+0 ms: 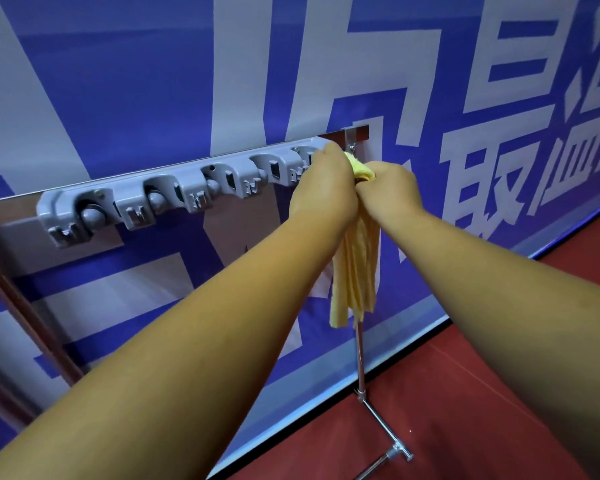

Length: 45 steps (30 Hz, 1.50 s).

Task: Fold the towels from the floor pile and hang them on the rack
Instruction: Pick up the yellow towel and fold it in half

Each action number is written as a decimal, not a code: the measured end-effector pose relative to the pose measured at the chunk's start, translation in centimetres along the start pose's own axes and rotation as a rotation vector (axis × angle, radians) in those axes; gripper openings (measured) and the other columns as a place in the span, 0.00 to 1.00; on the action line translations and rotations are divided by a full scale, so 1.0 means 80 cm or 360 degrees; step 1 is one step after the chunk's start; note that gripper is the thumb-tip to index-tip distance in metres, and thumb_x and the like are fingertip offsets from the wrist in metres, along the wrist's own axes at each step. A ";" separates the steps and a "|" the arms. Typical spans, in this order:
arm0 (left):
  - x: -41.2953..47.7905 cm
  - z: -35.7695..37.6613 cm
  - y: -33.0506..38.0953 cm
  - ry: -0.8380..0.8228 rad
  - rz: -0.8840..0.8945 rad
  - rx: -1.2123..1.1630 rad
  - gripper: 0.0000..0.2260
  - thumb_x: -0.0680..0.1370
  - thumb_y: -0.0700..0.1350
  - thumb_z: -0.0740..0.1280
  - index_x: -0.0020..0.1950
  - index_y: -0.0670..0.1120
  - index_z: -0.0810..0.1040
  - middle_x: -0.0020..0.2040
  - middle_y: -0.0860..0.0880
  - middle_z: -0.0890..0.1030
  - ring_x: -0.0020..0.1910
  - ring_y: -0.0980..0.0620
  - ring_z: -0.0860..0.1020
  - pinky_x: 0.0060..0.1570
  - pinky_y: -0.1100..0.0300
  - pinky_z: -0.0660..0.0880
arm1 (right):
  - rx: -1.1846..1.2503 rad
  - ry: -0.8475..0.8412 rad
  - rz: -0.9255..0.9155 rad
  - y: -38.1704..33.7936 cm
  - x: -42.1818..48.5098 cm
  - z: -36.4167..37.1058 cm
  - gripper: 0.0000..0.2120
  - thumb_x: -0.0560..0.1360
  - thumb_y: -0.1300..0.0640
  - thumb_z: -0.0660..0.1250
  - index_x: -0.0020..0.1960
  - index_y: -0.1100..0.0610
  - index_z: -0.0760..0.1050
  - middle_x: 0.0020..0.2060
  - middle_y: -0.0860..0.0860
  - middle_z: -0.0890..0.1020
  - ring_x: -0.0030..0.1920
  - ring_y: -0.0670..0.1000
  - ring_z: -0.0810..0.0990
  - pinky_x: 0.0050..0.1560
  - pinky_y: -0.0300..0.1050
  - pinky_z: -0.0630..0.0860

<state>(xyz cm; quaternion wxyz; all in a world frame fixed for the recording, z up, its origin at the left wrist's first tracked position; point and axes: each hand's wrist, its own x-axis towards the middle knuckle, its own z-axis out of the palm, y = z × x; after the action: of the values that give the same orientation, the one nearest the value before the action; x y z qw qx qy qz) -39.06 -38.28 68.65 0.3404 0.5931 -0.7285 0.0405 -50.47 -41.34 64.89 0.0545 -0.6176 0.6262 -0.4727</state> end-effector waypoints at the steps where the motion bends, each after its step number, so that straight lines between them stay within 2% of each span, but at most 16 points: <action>1: -0.007 0.001 -0.002 0.0019 -0.0009 -0.0052 0.14 0.81 0.36 0.64 0.67 0.41 0.71 0.54 0.45 0.77 0.52 0.43 0.80 0.46 0.53 0.74 | 0.0028 -0.0014 -0.0008 0.002 -0.003 0.000 0.07 0.79 0.59 0.64 0.49 0.52 0.81 0.40 0.51 0.81 0.37 0.50 0.76 0.33 0.41 0.66; 4: -0.025 0.009 -0.010 -0.0022 -0.0069 -0.0119 0.14 0.81 0.36 0.64 0.67 0.41 0.70 0.51 0.46 0.76 0.48 0.44 0.79 0.43 0.51 0.74 | 0.0178 -0.0076 0.0031 0.011 -0.009 0.000 0.08 0.76 0.60 0.65 0.50 0.51 0.81 0.41 0.49 0.83 0.42 0.52 0.80 0.36 0.43 0.72; 7: -0.042 0.020 -0.020 -0.0115 -0.0155 -0.0013 0.12 0.82 0.40 0.65 0.64 0.42 0.69 0.48 0.47 0.73 0.45 0.44 0.76 0.39 0.49 0.72 | 0.0232 -0.0149 0.0118 0.022 -0.017 0.003 0.04 0.75 0.59 0.67 0.47 0.54 0.80 0.40 0.52 0.83 0.42 0.54 0.82 0.39 0.49 0.78; 11: -0.060 0.033 -0.030 -0.0220 -0.0137 0.0217 0.08 0.82 0.41 0.65 0.61 0.44 0.72 0.47 0.47 0.76 0.44 0.42 0.78 0.35 0.51 0.68 | 0.0336 -0.0176 0.0240 0.034 -0.031 0.000 0.09 0.74 0.56 0.67 0.45 0.64 0.79 0.35 0.58 0.78 0.35 0.54 0.74 0.34 0.47 0.69; 13: -0.064 0.035 -0.031 -0.0237 -0.0133 0.0278 0.09 0.82 0.39 0.64 0.61 0.44 0.74 0.47 0.47 0.76 0.43 0.42 0.77 0.33 0.51 0.67 | 0.0349 -0.0150 0.0274 0.033 -0.035 -0.004 0.12 0.74 0.54 0.68 0.46 0.64 0.79 0.38 0.62 0.80 0.35 0.53 0.74 0.35 0.47 0.68; 16: -0.066 0.036 -0.030 -0.0259 -0.0135 0.0336 0.08 0.81 0.35 0.63 0.58 0.44 0.74 0.41 0.48 0.71 0.39 0.43 0.75 0.35 0.51 0.69 | 0.0333 -0.0073 0.0311 0.026 -0.034 -0.008 0.13 0.74 0.54 0.68 0.46 0.65 0.79 0.41 0.63 0.82 0.35 0.53 0.74 0.35 0.47 0.68; 18: -0.064 0.039 -0.030 -0.0277 -0.0150 0.0353 0.06 0.81 0.35 0.63 0.53 0.45 0.72 0.41 0.47 0.71 0.37 0.45 0.73 0.38 0.51 0.71 | 0.0311 -0.0043 0.0311 0.020 -0.031 -0.011 0.10 0.73 0.56 0.66 0.41 0.64 0.77 0.35 0.60 0.76 0.34 0.53 0.72 0.33 0.46 0.66; 20: -0.063 0.042 -0.031 -0.0300 -0.0169 0.0367 0.06 0.81 0.35 0.64 0.51 0.46 0.71 0.43 0.47 0.72 0.38 0.44 0.73 0.41 0.50 0.72 | 0.0292 -0.0042 0.0253 0.015 -0.026 -0.014 0.08 0.74 0.58 0.65 0.38 0.60 0.76 0.32 0.54 0.74 0.34 0.52 0.71 0.32 0.45 0.65; 24: -0.062 0.051 -0.038 -0.0333 -0.0220 0.0360 0.05 0.80 0.37 0.65 0.50 0.46 0.72 0.42 0.48 0.73 0.37 0.45 0.74 0.39 0.52 0.71 | 0.0330 -0.0047 0.0139 0.013 -0.021 -0.015 0.08 0.75 0.59 0.64 0.40 0.58 0.80 0.34 0.52 0.78 0.36 0.50 0.74 0.35 0.46 0.69; 26: -0.062 0.056 -0.046 -0.0334 -0.0258 0.0292 0.03 0.79 0.40 0.67 0.49 0.46 0.74 0.42 0.48 0.75 0.39 0.45 0.77 0.35 0.54 0.70 | 0.0359 -0.0077 0.0140 0.017 -0.023 -0.011 0.08 0.75 0.59 0.63 0.37 0.56 0.77 0.32 0.51 0.76 0.35 0.50 0.73 0.35 0.45 0.69; 28: -0.063 0.062 -0.054 -0.0342 -0.0291 0.0197 0.03 0.78 0.44 0.68 0.47 0.48 0.75 0.43 0.49 0.77 0.39 0.47 0.78 0.32 0.57 0.68 | 0.0381 -0.0090 0.0155 0.023 -0.027 -0.006 0.07 0.75 0.58 0.63 0.40 0.58 0.78 0.33 0.51 0.76 0.35 0.50 0.73 0.35 0.46 0.69; 30: -0.065 0.066 -0.060 -0.0359 -0.0321 0.0132 0.02 0.77 0.46 0.67 0.46 0.49 0.76 0.43 0.49 0.79 0.39 0.47 0.79 0.33 0.57 0.70 | 0.0383 -0.0084 0.0162 0.029 -0.032 -0.001 0.08 0.75 0.58 0.63 0.44 0.61 0.79 0.35 0.53 0.77 0.35 0.51 0.74 0.36 0.46 0.71; 34: -0.066 0.072 -0.066 -0.0312 -0.0276 0.0102 0.04 0.78 0.47 0.65 0.45 0.49 0.77 0.43 0.49 0.79 0.41 0.46 0.80 0.36 0.56 0.74 | 0.0337 -0.0048 0.0173 0.033 -0.034 0.005 0.08 0.77 0.58 0.64 0.46 0.61 0.80 0.37 0.55 0.80 0.37 0.52 0.77 0.37 0.48 0.74; 37: -0.064 0.074 -0.064 -0.0336 -0.0253 0.0101 0.05 0.78 0.49 0.67 0.43 0.49 0.75 0.43 0.49 0.78 0.40 0.46 0.79 0.35 0.56 0.72 | 0.0323 -0.0145 0.0259 0.040 -0.037 0.015 0.09 0.76 0.56 0.66 0.49 0.60 0.81 0.41 0.57 0.83 0.38 0.54 0.79 0.38 0.49 0.77; 42: -0.078 0.086 -0.078 -0.0548 -0.0238 0.0083 0.05 0.74 0.49 0.70 0.43 0.48 0.80 0.41 0.49 0.80 0.39 0.47 0.81 0.34 0.57 0.73 | 0.0110 -0.0446 0.0386 0.066 -0.071 0.036 0.04 0.75 0.57 0.67 0.48 0.53 0.80 0.41 0.50 0.82 0.43 0.53 0.81 0.35 0.44 0.70; 45: -0.106 0.093 -0.101 -0.0690 -0.0241 0.0080 0.03 0.72 0.46 0.71 0.40 0.48 0.80 0.41 0.48 0.82 0.38 0.48 0.82 0.36 0.55 0.80 | -0.0077 -0.0650 0.0530 0.088 -0.105 0.053 0.07 0.76 0.60 0.64 0.48 0.59 0.80 0.42 0.55 0.83 0.46 0.58 0.81 0.38 0.45 0.74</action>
<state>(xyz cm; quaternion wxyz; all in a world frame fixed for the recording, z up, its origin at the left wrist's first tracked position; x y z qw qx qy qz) -34.63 -37.02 55.55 0.1631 0.6492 -0.7367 -0.0956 -50.89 -38.13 53.60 0.2420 -0.5897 0.7064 -0.3077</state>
